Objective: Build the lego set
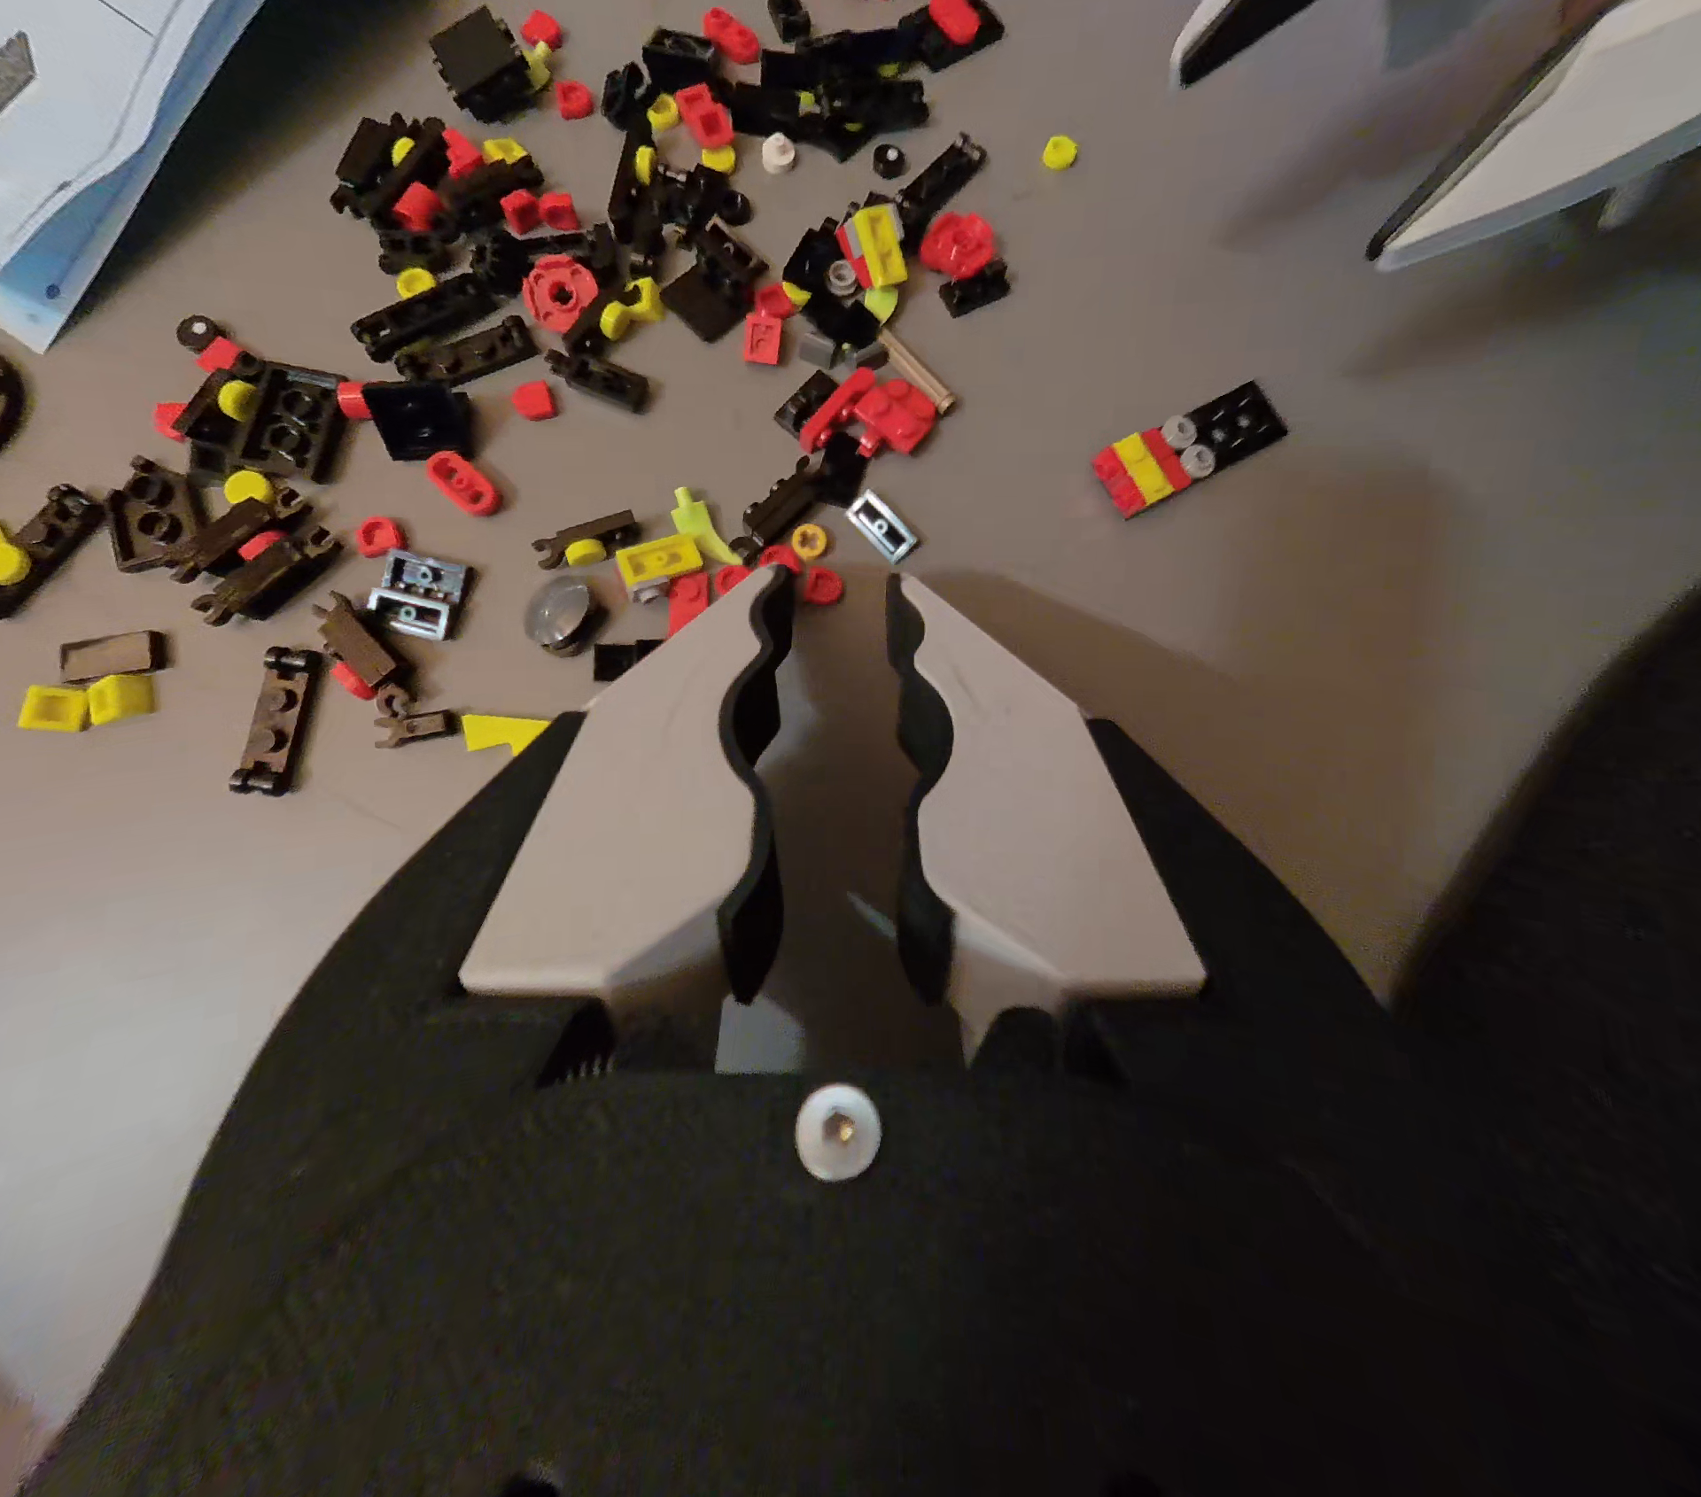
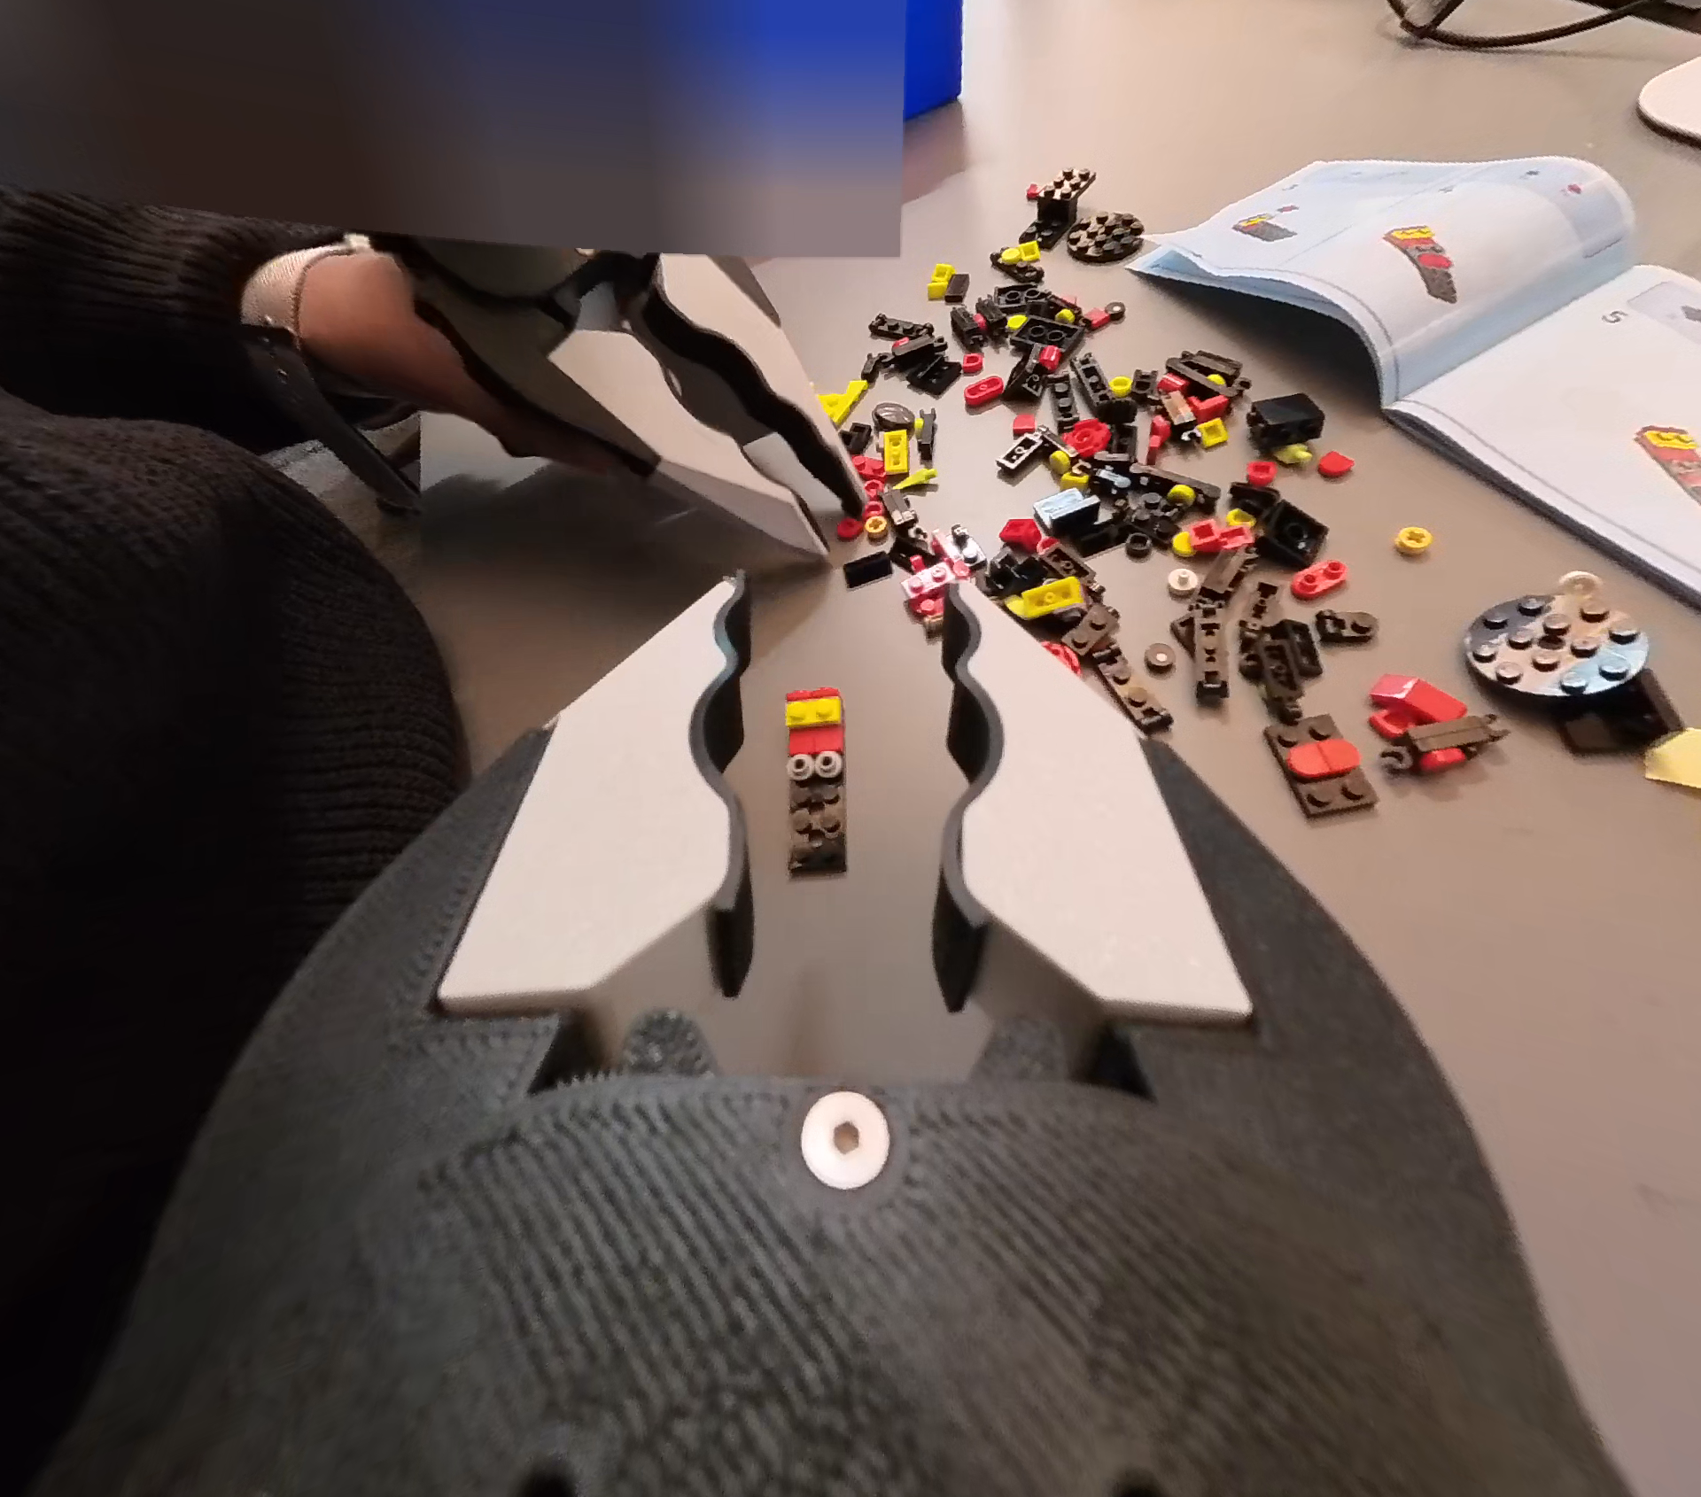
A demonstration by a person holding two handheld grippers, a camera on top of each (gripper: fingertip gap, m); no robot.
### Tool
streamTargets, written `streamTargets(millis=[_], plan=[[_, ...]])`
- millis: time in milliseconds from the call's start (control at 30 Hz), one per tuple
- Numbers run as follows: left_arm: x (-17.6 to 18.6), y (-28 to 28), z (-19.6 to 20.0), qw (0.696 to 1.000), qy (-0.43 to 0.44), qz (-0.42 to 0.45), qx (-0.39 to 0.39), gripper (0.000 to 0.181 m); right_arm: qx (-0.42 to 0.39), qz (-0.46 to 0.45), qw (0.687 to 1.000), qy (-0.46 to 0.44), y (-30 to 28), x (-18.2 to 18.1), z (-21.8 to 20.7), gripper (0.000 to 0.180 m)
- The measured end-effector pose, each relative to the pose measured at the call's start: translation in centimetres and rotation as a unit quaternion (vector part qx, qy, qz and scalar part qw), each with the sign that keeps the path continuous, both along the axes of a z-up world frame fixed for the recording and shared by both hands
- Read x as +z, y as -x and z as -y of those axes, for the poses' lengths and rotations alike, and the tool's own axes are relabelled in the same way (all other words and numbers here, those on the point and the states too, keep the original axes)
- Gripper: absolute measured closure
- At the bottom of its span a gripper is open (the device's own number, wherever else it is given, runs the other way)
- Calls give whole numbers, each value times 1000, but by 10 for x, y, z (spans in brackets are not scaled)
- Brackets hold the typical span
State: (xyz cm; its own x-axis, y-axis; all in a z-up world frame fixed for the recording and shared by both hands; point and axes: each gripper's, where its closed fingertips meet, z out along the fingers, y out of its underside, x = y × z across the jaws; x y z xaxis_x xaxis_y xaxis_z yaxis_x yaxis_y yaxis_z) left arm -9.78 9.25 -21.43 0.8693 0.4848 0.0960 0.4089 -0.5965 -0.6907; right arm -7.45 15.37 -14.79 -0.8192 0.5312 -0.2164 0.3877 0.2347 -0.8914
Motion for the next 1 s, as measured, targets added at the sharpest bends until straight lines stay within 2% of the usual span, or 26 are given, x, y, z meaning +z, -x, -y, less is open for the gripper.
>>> streamTargets(millis=[567, 767, 867, 1000], plan=[[-2, -4, -2, 1000, 5, -3, -11, 181, 4, -5, 1000, -8, -4, 0, 4, 140], [-1, -4, -2, 1000, -1, -1, -12, 181, 4, -4, 1000, -9, -4, -1, 4, 140], [-4, -4, -4, 1000, 0, 1, -10, 171, 3, -2, 1000, -9, -4, -1, 4, 140], [-4, -1, -8, 1000, -11, 11, -2, 168, 3, 0, 1000, -10, -4, -2, 4, 140]])
